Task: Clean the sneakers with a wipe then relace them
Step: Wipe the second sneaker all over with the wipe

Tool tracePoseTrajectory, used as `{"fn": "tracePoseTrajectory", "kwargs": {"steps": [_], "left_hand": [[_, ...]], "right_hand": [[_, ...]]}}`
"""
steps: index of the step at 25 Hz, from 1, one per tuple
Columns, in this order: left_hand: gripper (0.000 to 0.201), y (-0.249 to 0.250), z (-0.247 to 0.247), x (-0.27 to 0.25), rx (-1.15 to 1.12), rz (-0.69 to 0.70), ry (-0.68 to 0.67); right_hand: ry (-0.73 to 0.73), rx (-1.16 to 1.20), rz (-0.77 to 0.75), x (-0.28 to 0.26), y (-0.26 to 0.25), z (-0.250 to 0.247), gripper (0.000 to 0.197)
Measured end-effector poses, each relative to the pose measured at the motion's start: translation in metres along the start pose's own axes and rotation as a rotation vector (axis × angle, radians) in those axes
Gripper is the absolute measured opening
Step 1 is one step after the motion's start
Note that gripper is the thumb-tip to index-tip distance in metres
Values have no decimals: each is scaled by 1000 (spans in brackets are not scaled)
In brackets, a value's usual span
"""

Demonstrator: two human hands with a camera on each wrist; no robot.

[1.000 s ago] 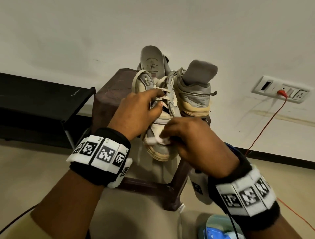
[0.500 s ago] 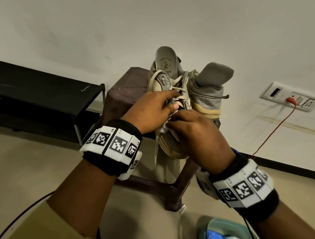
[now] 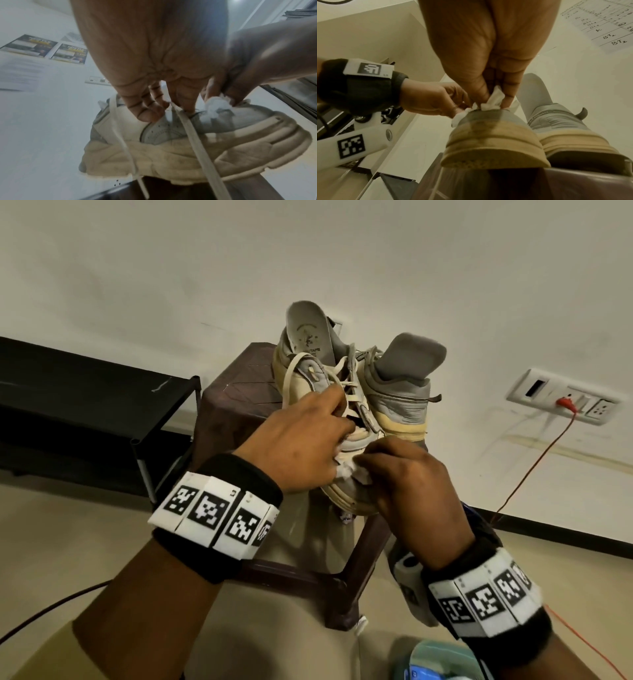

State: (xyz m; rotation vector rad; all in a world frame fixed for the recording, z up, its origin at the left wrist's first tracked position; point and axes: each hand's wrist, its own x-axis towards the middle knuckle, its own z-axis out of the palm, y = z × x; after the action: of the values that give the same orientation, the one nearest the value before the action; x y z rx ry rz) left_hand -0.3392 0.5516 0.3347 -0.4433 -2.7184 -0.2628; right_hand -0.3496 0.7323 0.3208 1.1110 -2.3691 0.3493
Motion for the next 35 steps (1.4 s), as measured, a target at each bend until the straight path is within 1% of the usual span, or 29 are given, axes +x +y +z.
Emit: {"fn": "tracePoseTrajectory", "kwargs": {"steps": [2, 3, 5, 7, 8, 10, 12, 14, 16, 18, 20, 22, 24, 27, 28, 30, 31, 33, 35], "left_hand": [[38, 0, -5, -3, 68, 31, -45], [39, 3, -5, -2, 119, 35, -56], [33, 6, -6, -1, 191, 35, -55], [27, 12, -7, 1, 231, 15, -47], [28, 13, -9, -1, 235, -15, -33], [32, 17, -14, -3, 229, -68, 11], [30, 22, -19, -7, 234, -98, 37], [29, 25, -20, -14, 246, -103, 50], [31, 21, -17, -19, 223, -133, 45], [36, 15, -11, -22, 159, -204, 20], [38, 14, -5, -24, 107, -256, 9], [38, 19, -1, -26, 99, -281, 36], [37, 23, 1, -26, 102, -318, 72], [33, 26, 5, -24, 63, -378, 64], [33, 26, 5, -24, 50, -394, 57], [34, 25, 4, -25, 40, -393, 71], [35, 24, 2, -26, 43, -376, 73], [35, 22, -3, -29, 73, -339, 35], [34, 22, -6, -34, 109, -315, -31]], "right_hand": [[17, 6, 31, 7, 5, -2, 34], [16, 6, 57, 9, 9, -2, 33], [16, -12, 91, 12, 12, 2, 21], [28, -23, 138, 8, 13, 2, 24], [64, -20, 159, 6, 13, 1, 25], [196, 8, 212, 3, 13, -5, 26], [332, 64, 273, 2, 14, -8, 26], [398, 88, 326, 2, 16, -11, 29], [422, 111, 351, 1, 17, -13, 31], [407, 142, 358, 0, 14, -12, 30], [356, 138, 354, 2, 10, -11, 30], [312, 100, 340, 5, 6, -8, 29], [246, 42, 295, 5, 0, -3, 28], [139, 21, 179, -1, -21, 9, 27], [137, 37, 155, -3, -25, 11, 27], [191, 72, 154, 0, -23, 10, 26], [224, 80, 177, 3, -19, 8, 25], [279, 93, 240, 11, -4, 4, 25], [263, 137, 299, 13, 8, 2, 27]]}}
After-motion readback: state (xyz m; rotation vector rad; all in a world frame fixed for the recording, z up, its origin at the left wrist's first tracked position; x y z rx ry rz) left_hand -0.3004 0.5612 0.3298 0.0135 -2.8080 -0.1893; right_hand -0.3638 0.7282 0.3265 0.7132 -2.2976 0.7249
